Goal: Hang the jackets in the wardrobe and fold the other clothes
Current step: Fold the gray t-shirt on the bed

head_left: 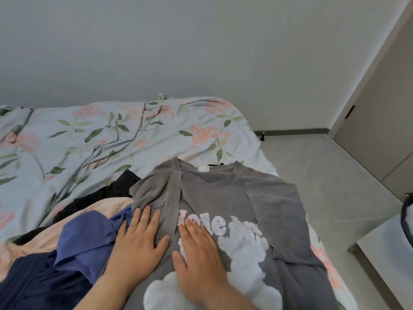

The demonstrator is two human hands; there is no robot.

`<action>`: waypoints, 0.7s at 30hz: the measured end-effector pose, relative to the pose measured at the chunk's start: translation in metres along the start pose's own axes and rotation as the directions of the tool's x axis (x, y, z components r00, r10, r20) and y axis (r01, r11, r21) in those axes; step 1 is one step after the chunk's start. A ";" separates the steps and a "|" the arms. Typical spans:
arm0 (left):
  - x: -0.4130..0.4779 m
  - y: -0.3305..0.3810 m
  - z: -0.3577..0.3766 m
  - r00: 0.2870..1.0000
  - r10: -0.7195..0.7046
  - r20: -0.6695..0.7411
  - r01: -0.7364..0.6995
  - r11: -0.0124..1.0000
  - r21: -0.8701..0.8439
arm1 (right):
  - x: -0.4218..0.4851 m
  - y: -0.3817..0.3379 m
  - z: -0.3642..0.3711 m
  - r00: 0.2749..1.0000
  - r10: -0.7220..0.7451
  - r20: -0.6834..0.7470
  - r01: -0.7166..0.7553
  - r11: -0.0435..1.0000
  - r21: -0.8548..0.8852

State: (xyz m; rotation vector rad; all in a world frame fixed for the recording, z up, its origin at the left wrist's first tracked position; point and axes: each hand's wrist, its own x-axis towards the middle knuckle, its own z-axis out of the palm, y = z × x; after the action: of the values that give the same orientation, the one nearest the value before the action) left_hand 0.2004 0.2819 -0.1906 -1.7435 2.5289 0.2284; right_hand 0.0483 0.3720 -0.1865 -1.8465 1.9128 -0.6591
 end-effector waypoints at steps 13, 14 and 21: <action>-0.002 0.004 -0.022 0.999 0.032 -0.023 -0.032 0.999 -0.042 | -0.157 0.069 -0.119 0.867 0.485 -0.118 -0.420 0.837 0.352; -0.011 0.009 -0.029 0.998 0.051 -0.047 -0.053 0.997 -0.058 | -0.174 0.076 -0.118 0.857 0.504 -0.113 -0.451 0.836 0.312; -0.152 0.014 -0.036 0.981 -0.066 -0.182 -0.004 0.932 -0.362 | -0.236 0.091 -0.096 0.840 0.541 -0.043 -0.537 0.840 0.076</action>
State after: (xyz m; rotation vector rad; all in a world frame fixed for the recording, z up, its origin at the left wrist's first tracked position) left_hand 0.2423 0.4214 -0.1337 -2.0182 2.7297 0.5873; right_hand -0.0708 0.6147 -0.1709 -1.1603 2.2813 -0.5730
